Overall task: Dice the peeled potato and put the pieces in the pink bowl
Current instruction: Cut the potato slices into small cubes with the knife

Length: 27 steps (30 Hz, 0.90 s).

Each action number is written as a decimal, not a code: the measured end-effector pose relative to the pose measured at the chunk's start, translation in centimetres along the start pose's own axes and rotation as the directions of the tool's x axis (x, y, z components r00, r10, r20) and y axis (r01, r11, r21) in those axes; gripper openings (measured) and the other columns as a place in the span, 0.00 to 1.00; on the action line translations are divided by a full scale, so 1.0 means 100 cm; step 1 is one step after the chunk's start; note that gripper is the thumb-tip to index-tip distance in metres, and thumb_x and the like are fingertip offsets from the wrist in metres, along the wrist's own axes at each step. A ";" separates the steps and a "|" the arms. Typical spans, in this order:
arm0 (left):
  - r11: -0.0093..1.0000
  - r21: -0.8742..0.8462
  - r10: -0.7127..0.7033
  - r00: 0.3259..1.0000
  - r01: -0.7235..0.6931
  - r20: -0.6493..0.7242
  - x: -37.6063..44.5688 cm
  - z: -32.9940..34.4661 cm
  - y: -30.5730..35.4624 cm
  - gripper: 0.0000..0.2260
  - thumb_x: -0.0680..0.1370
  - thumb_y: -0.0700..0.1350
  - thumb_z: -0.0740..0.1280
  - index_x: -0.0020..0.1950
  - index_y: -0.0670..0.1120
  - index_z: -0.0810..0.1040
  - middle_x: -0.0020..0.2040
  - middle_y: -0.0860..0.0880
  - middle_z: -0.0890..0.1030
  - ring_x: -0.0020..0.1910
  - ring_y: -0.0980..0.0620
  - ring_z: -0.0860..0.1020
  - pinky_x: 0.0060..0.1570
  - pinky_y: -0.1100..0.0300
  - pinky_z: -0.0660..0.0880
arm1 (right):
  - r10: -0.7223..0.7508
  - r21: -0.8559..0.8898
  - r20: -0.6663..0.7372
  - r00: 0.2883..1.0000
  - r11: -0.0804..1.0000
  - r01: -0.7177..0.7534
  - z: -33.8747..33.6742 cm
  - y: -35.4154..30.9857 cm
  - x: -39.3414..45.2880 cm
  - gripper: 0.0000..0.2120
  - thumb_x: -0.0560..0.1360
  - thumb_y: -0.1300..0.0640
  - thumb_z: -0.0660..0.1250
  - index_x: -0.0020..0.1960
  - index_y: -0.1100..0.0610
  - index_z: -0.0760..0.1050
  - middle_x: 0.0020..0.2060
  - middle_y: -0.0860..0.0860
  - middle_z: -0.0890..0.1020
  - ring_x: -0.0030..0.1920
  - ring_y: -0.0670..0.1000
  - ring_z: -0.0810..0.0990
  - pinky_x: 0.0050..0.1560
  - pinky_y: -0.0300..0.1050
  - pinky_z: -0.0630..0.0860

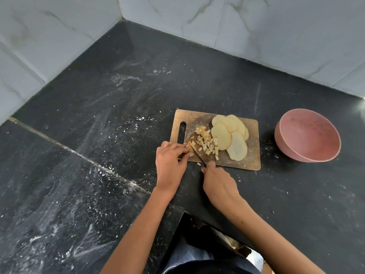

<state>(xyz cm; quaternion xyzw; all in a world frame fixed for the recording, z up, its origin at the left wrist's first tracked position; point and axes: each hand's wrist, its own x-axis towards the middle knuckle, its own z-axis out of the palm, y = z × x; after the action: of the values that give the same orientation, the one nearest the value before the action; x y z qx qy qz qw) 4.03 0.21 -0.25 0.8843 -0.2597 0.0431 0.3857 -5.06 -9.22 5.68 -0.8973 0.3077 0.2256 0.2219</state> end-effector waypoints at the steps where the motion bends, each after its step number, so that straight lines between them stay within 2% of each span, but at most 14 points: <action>1: 1.000 0.006 0.002 1.000 -0.002 -0.003 0.000 0.000 -0.001 0.07 0.67 0.43 0.79 0.44 0.48 0.86 0.43 0.55 0.85 0.43 0.55 0.75 0.45 0.65 0.61 | -0.005 -0.008 0.004 1.000 1.000 0.005 0.000 0.002 -0.002 0.13 0.84 0.52 0.48 0.57 0.60 0.64 0.53 0.59 0.79 0.54 0.61 0.78 0.43 0.50 0.68; 5: 1.000 -0.001 0.005 1.000 -0.005 -0.007 0.000 -0.001 -0.002 0.07 0.67 0.45 0.79 0.44 0.49 0.86 0.44 0.56 0.85 0.43 0.54 0.76 0.46 0.62 0.63 | 0.009 0.020 0.028 1.000 1.000 -0.010 0.007 0.019 -0.014 0.13 0.84 0.51 0.48 0.55 0.59 0.65 0.50 0.58 0.79 0.50 0.60 0.78 0.41 0.49 0.69; 11: 1.000 -0.011 0.007 1.000 -0.007 -0.014 0.000 0.000 -0.005 0.07 0.66 0.44 0.79 0.43 0.49 0.85 0.44 0.56 0.84 0.44 0.55 0.76 0.47 0.63 0.63 | -0.056 0.352 0.149 0.987 0.936 0.000 -0.007 0.031 -0.007 0.14 0.83 0.50 0.51 0.44 0.55 0.69 0.35 0.51 0.77 0.33 0.49 0.76 0.34 0.44 0.73; 14: 1.000 -0.017 -0.001 1.000 0.000 -0.026 -0.002 -0.001 -0.002 0.08 0.67 0.44 0.79 0.43 0.49 0.85 0.45 0.56 0.85 0.44 0.55 0.76 0.47 0.64 0.63 | -0.077 0.278 0.044 0.996 0.959 0.061 -0.011 0.031 -0.013 0.15 0.83 0.49 0.51 0.49 0.57 0.70 0.39 0.53 0.78 0.39 0.53 0.77 0.43 0.50 0.74; 17: 1.000 0.013 -0.020 0.998 0.021 -0.053 -0.006 0.000 0.001 0.10 0.67 0.44 0.79 0.46 0.49 0.85 0.46 0.56 0.85 0.44 0.57 0.76 0.47 0.64 0.62 | -0.087 0.231 -0.059 0.994 0.968 0.098 -0.011 0.025 -0.012 0.15 0.83 0.48 0.50 0.51 0.58 0.69 0.41 0.55 0.79 0.42 0.56 0.78 0.43 0.52 0.74; 21: 0.997 0.081 0.000 0.994 0.009 -0.107 -0.011 0.004 0.004 0.09 0.68 0.45 0.78 0.47 0.48 0.86 0.47 0.55 0.84 0.46 0.54 0.73 0.48 0.62 0.62 | -0.133 0.151 -0.087 0.987 0.978 0.145 -0.004 0.012 0.001 0.14 0.83 0.48 0.49 0.53 0.58 0.67 0.42 0.56 0.79 0.43 0.58 0.78 0.42 0.51 0.72; 27: 0.997 0.081 0.021 0.988 -0.009 -0.150 -0.011 0.006 0.003 0.07 0.67 0.44 0.79 0.44 0.48 0.86 0.44 0.55 0.84 0.46 0.56 0.73 0.48 0.64 0.61 | -0.091 0.109 -0.128 0.988 0.989 0.105 -0.007 0.022 0.014 0.15 0.83 0.49 0.49 0.54 0.58 0.67 0.41 0.57 0.78 0.41 0.59 0.77 0.40 0.51 0.72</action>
<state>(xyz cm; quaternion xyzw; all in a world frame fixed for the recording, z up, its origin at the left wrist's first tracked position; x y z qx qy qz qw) 2.87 0.07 -0.77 0.8913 -0.2345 0.1231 0.3680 -5.35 -11.80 4.86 -0.9092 0.2889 0.1407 0.2647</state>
